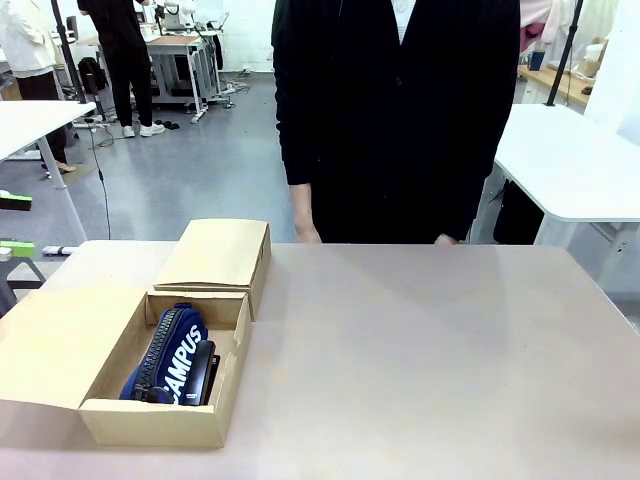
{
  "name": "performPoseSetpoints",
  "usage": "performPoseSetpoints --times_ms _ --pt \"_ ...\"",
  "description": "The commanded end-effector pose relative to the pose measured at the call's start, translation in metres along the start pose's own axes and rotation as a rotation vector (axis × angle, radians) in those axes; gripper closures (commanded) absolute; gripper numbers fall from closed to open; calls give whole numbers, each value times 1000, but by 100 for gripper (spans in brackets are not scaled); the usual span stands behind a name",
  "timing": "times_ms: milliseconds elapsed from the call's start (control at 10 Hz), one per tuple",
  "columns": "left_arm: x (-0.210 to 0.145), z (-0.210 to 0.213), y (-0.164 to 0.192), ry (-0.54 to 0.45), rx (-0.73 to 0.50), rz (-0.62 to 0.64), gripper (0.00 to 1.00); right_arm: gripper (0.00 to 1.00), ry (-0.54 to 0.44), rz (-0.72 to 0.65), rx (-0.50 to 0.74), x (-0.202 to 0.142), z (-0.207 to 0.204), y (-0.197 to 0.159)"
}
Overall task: Place items inside the box.
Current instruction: Close the lid of the Mailer Box closest to the robot.
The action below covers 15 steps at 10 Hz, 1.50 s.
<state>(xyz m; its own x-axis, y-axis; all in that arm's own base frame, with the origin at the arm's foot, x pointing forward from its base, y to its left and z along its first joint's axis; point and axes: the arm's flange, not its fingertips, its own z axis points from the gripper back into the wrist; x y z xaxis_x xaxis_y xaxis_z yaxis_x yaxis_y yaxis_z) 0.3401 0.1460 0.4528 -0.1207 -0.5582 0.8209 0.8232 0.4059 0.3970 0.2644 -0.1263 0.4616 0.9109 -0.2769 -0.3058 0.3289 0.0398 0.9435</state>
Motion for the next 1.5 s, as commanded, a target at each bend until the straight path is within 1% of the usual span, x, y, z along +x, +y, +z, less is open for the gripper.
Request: performPoseSetpoints --times_ms 0,100,200,300,400,500,800,900,1000,1200,1400 --pt "-53 8 -5 69 119 -67 0 0 3 29 22 1 2 3" --pt "-83 20 -1 65 127 -90 0 0 3 29 22 1 2 3" --pt "-104 28 -1 102 126 -89 0 0 3 29 22 1 2 3" --pt "-121 31 -4 119 111 -59 0 0 3 29 22 1 2 3" --pt "-139 29 -10 129 84 -63 0 0 3 29 22 1 2 3" --pt "-149 23 -16 149 62 -75 0 0 3 29 22 1 2 3" --pt "-179 12 -25 294 0 -130 0 0 3 29 22 1 2 3" --pt "-184 8 -29 316 -61 -170 0 0 3 29 22 1 2 3" --pt "-188 6 -31 358 -81 -209 0 0 3 29 22 1 2 3" --pt "-194 1 -36 367 -133 -218 0 0 3 29 22 1 2 3" --pt "-201 -14 -49 361 -189 -191 0 0 3 29 22 1 2 3"
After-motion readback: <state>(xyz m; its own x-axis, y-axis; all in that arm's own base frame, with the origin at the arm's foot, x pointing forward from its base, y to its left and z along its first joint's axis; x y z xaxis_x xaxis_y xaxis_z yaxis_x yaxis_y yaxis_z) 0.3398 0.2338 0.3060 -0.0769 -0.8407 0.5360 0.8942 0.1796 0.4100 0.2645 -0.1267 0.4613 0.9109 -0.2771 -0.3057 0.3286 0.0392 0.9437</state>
